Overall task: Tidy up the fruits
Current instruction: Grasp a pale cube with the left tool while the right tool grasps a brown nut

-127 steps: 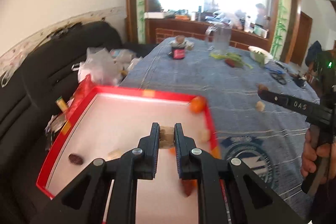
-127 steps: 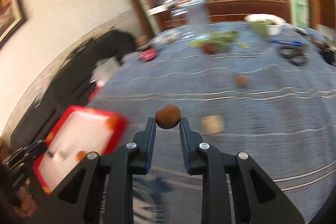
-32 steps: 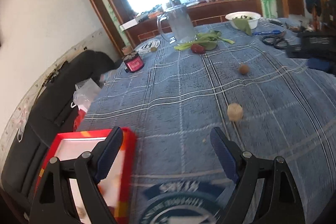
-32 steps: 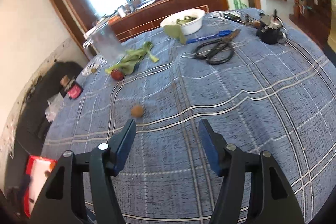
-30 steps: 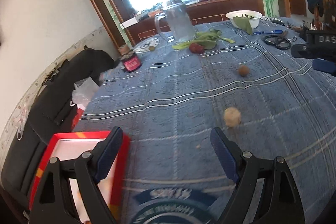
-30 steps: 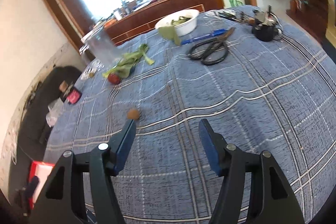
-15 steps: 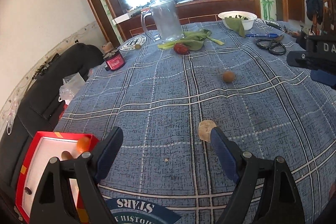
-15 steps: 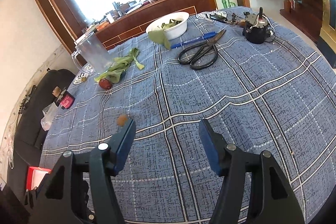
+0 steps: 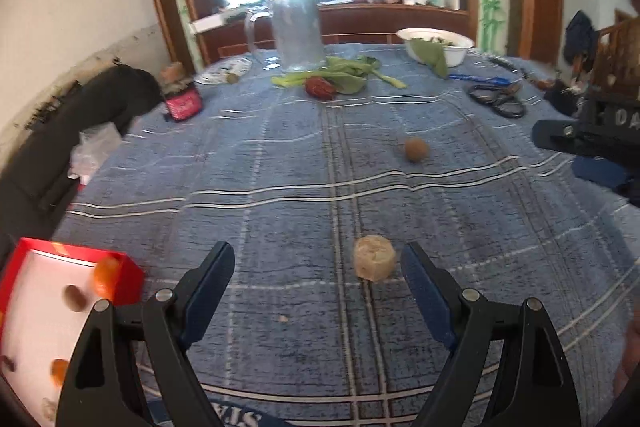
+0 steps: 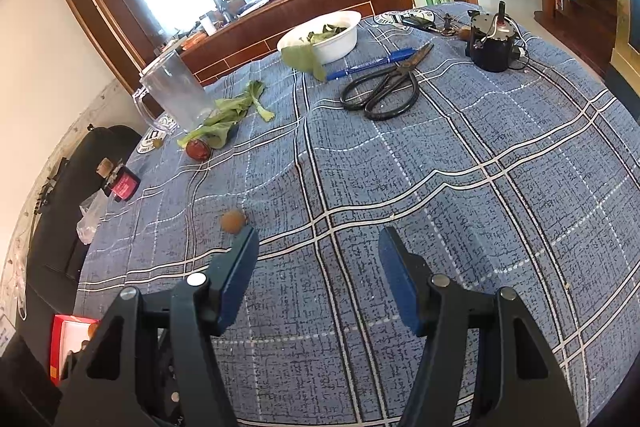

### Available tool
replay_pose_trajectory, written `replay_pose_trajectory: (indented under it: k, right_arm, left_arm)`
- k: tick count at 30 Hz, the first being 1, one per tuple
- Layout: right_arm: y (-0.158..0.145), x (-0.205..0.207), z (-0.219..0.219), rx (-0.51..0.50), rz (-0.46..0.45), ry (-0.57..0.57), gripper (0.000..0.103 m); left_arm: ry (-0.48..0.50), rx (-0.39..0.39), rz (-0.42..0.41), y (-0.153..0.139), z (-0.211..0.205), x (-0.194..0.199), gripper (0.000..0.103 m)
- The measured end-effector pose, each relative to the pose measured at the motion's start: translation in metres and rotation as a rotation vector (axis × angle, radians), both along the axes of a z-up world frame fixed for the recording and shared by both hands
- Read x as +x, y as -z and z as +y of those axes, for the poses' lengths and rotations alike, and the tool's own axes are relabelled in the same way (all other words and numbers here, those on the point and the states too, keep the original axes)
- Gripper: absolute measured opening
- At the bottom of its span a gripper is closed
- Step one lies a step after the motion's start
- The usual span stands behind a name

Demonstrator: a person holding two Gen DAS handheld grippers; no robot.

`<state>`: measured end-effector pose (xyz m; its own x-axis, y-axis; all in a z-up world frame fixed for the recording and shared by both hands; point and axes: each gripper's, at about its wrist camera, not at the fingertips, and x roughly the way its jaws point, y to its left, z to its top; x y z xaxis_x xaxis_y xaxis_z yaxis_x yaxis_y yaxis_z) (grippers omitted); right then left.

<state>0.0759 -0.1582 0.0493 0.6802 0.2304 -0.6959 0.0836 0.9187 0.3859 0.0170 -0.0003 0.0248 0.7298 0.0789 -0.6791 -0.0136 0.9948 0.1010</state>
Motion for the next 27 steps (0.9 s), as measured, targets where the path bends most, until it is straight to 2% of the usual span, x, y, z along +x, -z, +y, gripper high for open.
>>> replay_pose_trajectory:
  k: [2,7,14,16,17,18,19,20,21,27]
  right_arm:
    - [0.001,0.001,0.001,0.001,0.005,-0.005,0.064]
    - [0.005,0.004,0.005,-0.003,0.018,-0.017,0.064]
    - [0.008,0.007,0.01,-0.015,0.028,-0.027,0.064]
    - [0.008,0.007,0.01,-0.015,0.029,-0.029,0.064]
    - [0.008,0.007,0.01,-0.016,0.028,-0.029,0.064]
    - [0.008,0.006,0.01,-0.018,0.027,-0.028,0.064]
    - [0.008,0.006,0.01,-0.02,0.025,-0.027,0.064]
    - [0.008,0.006,0.01,-0.023,0.023,-0.028,0.064]
    - [0.008,0.006,0.01,-0.024,0.019,-0.029,0.063]
    - [0.01,0.006,0.018,0.033,-0.031,-0.112,0.064]
  left_arm:
    - [0.024,-0.038,0.008,0.0,0.002,0.002,0.085]
    - [0.013,-0.082,0.069,0.008,0.008,0.012,0.085]
    - [0.021,-0.089,0.109,0.012,0.001,0.023,0.082]
    - [0.027,-0.102,0.131,0.015,0.0,0.029,0.07]
    - [0.031,-0.11,0.138,0.017,0.001,0.03,0.058]
    - [0.037,-0.118,0.145,0.019,0.0,0.031,0.052]
    - [0.04,-0.117,0.14,0.019,0.0,0.032,0.051]
    - [0.046,-0.125,0.136,0.018,0.001,0.031,0.042]
    - [0.063,-0.148,0.131,0.018,0.002,0.031,0.027]
    - [0.079,-0.258,0.136,0.013,0.021,0.031,0.025]
